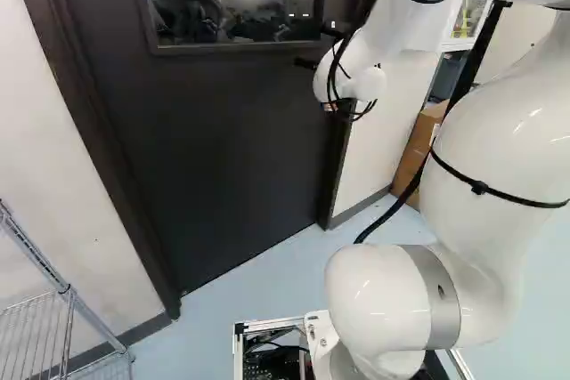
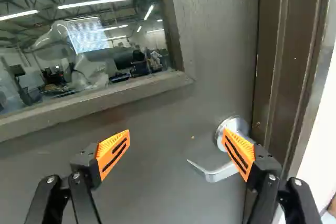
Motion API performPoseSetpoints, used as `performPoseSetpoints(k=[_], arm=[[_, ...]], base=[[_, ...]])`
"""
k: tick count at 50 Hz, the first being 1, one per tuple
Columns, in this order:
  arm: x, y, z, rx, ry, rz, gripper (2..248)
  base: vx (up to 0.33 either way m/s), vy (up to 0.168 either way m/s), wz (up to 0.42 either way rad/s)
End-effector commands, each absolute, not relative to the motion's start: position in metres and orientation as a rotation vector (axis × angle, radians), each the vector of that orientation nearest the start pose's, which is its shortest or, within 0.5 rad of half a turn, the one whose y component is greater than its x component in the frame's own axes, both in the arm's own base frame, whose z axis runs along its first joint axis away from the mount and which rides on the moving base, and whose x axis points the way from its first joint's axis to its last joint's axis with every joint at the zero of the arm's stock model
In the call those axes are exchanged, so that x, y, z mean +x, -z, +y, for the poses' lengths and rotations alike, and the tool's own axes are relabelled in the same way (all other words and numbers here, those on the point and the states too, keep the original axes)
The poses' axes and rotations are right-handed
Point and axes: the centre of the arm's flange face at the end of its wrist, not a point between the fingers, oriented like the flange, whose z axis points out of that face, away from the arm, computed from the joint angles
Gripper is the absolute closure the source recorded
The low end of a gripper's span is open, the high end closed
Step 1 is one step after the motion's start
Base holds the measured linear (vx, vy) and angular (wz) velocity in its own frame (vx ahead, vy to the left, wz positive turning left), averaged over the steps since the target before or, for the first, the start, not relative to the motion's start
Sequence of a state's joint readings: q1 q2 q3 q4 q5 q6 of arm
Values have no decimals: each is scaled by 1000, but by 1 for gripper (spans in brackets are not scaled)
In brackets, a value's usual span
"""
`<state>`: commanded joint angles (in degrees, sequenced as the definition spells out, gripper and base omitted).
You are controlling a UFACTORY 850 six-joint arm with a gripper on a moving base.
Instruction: Open the door and move inside
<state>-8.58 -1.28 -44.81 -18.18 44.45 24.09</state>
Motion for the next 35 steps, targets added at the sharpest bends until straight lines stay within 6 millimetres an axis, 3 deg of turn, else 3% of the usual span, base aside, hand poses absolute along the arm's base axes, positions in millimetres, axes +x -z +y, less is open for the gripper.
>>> performPoseSetpoints(k=[16,35], arm=[[512,-527,-47,-2181,1967,131,3],[516,-506,-46,-2217,1920,139,3]], base=[[0,0,0],[0,0,0]])
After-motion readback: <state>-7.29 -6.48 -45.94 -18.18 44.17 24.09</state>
